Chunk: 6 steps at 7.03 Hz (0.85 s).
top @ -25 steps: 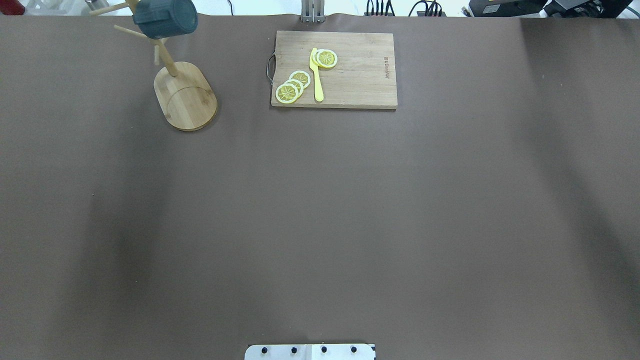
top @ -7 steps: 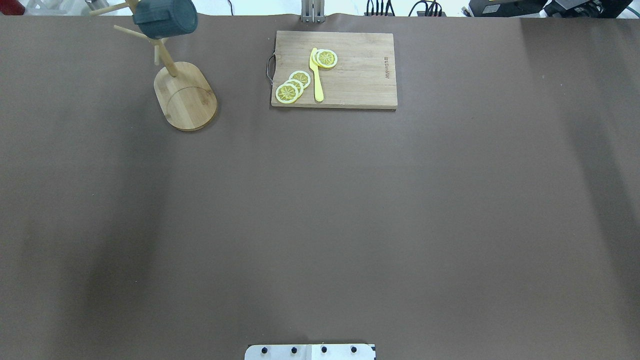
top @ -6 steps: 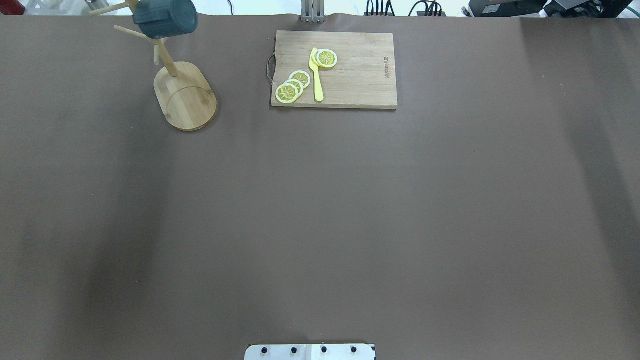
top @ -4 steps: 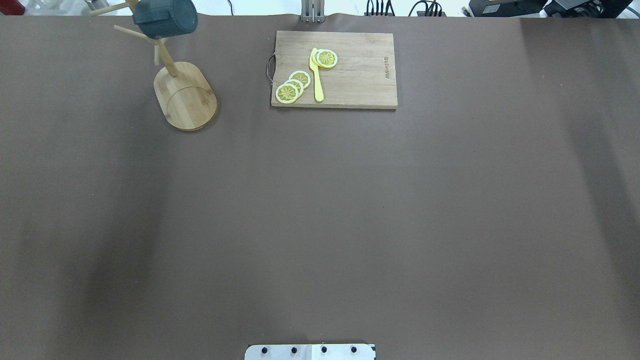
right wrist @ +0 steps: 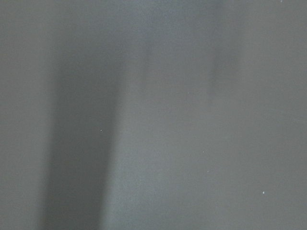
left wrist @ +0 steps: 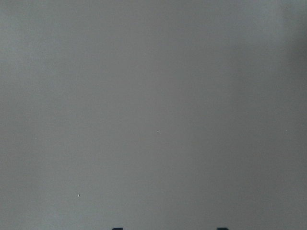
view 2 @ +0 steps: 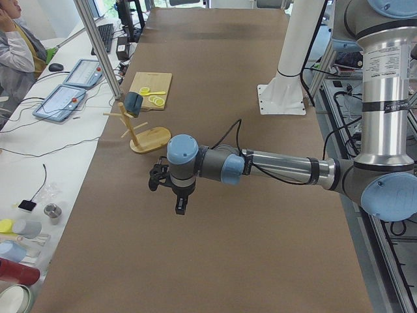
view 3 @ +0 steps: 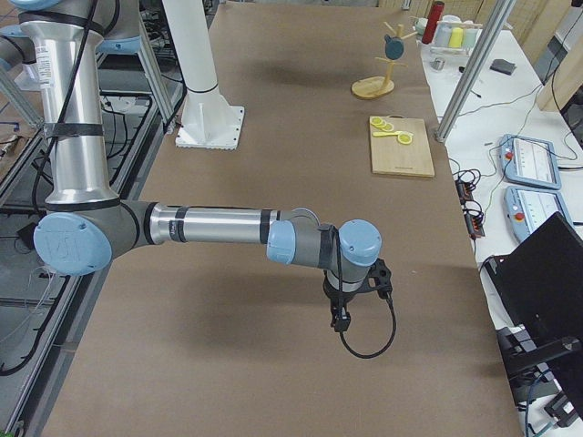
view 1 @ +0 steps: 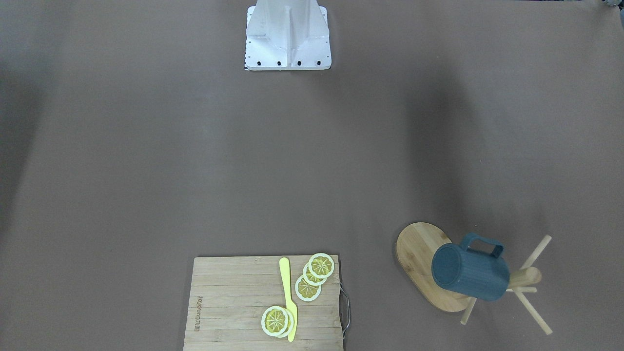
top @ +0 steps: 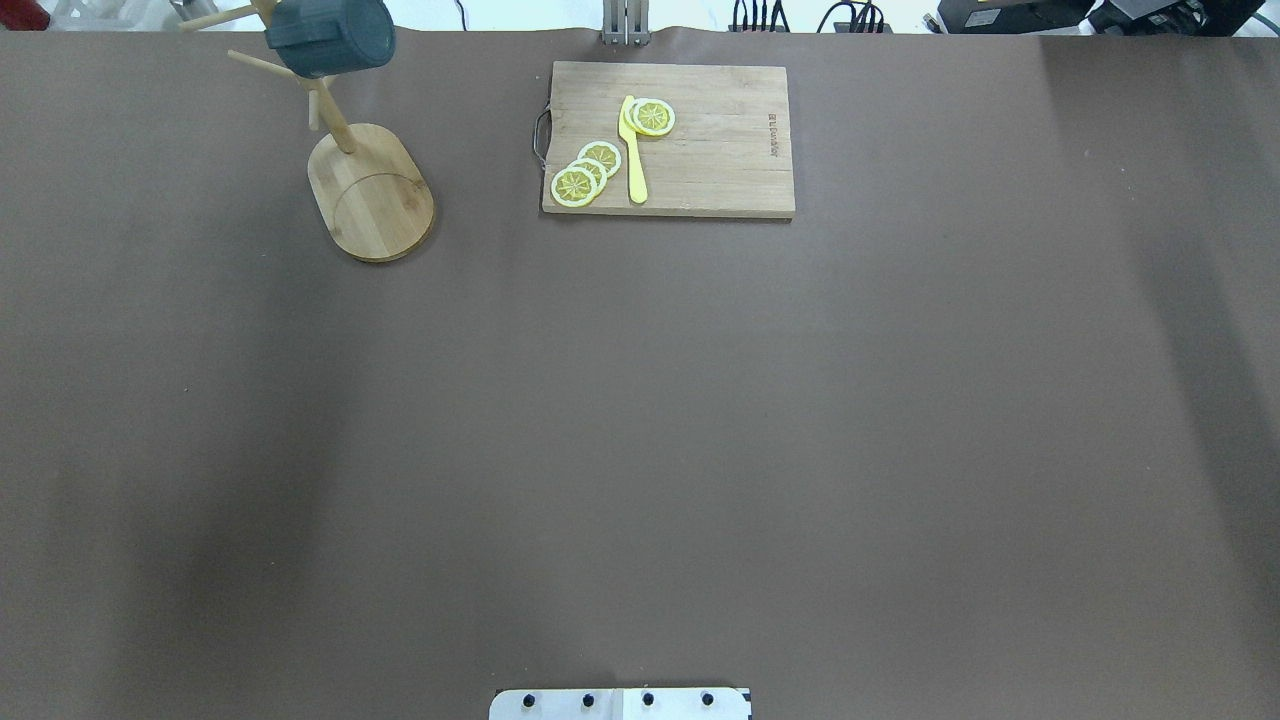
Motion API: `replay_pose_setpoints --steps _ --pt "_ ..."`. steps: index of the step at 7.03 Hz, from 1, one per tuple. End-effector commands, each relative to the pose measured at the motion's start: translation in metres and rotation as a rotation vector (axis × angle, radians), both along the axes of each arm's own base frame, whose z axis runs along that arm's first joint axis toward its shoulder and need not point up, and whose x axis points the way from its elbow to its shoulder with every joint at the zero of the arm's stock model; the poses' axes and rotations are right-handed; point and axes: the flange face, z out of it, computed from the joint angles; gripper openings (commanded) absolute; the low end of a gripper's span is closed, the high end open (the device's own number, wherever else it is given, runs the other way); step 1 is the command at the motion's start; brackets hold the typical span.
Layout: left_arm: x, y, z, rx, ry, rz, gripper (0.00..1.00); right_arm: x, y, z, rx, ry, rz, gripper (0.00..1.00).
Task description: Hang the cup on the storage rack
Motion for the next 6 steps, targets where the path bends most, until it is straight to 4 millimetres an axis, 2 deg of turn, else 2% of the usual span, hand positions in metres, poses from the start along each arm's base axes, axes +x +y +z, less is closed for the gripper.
replay_pose_setpoints --steps 1,3,4,5,6 --pt "-0.0015 0.0054 -0.0054 -0.028 -0.001 0.044 0.98 0.0 -0.0015 -0.0023 0.006 0.0 -0.001 1.0" --pt "0.0002 0.0113 -0.0077 -0.059 0.027 0.046 0.98 0.0 0.0007 0.0 0.004 -0.001 -0.004 1.0" --pt "0.0009 0.0111 0.0006 -0.083 0.026 0.046 0.98 -0.0004 0.0006 -0.0036 0.013 -0.005 -0.001 1.0" --pt "-0.0013 0.0126 -0.006 -0.077 0.027 0.036 0.98 -0.0006 -0.0002 -0.0046 0.013 -0.008 0.0 1.0" --pt "-0.0006 0.0123 0.0016 -0.087 0.026 0.039 0.98 -0.0003 0.0015 0.0018 -0.001 -0.003 0.001 1.0"
